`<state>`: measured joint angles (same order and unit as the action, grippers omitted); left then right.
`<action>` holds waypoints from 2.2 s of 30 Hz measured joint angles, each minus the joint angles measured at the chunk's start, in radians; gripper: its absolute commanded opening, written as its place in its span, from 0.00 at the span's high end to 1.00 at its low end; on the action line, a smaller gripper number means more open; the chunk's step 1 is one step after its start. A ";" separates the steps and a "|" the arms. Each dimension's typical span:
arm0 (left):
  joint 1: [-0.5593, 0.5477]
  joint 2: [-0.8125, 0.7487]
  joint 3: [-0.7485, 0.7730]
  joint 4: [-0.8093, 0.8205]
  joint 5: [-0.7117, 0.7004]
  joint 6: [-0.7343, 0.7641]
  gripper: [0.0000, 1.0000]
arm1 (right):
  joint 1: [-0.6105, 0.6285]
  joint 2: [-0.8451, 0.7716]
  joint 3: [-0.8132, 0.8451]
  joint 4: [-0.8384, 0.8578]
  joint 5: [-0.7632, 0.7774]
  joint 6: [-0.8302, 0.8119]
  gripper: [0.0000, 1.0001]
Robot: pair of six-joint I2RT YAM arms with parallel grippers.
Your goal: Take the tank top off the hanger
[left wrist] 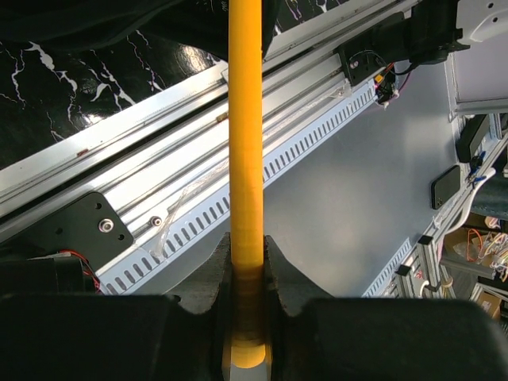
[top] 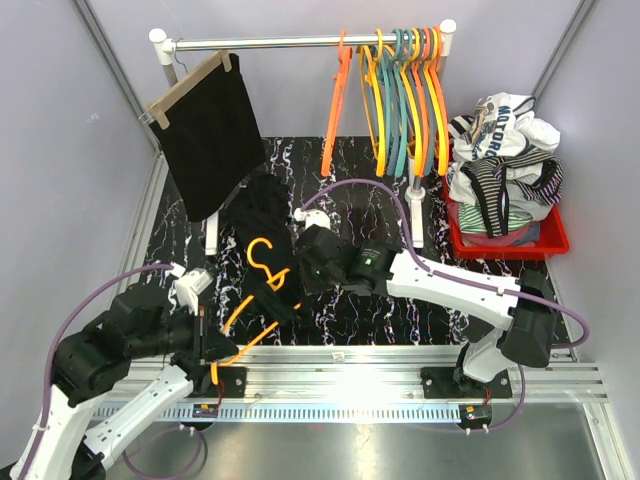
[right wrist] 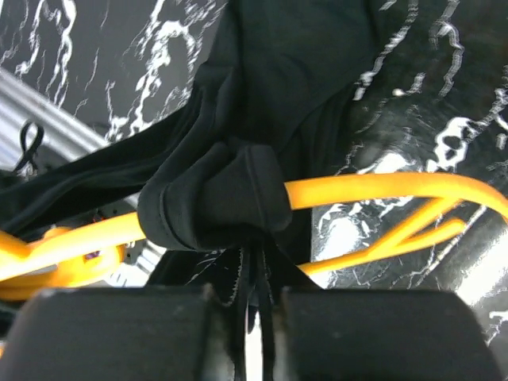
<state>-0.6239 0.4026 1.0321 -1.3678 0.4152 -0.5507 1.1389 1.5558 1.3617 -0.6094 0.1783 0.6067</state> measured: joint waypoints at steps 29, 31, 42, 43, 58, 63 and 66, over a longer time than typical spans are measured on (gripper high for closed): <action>0.000 -0.027 0.035 0.068 -0.181 -0.079 1.00 | -0.112 -0.135 -0.442 0.280 -0.661 0.231 1.00; 0.000 -0.008 0.010 0.120 -0.217 -0.079 1.00 | -0.039 -0.137 -0.413 0.330 -0.764 0.217 1.00; -0.002 0.148 -0.080 0.421 -0.454 -0.048 1.00 | 0.177 -0.100 -0.326 0.325 -1.034 0.122 0.92; -0.002 0.160 -0.083 0.444 -0.476 -0.045 1.00 | 0.183 -0.100 -0.327 0.311 -1.038 0.116 0.91; -0.002 0.179 -0.197 0.585 -0.496 -0.021 1.00 | 0.186 -0.162 -0.103 -0.286 -0.120 0.252 0.00; -0.007 0.042 -0.351 0.554 -0.398 -0.028 1.00 | 0.177 -0.220 -0.066 -0.317 0.116 0.336 0.00; -0.021 0.030 -0.354 0.539 -0.348 -0.034 1.00 | 0.176 -0.215 -0.054 -0.248 0.128 0.332 0.00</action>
<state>-0.6449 0.4324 0.6777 -0.8288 0.0673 -0.5842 1.3151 1.3407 1.3075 -0.8570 0.3061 0.9386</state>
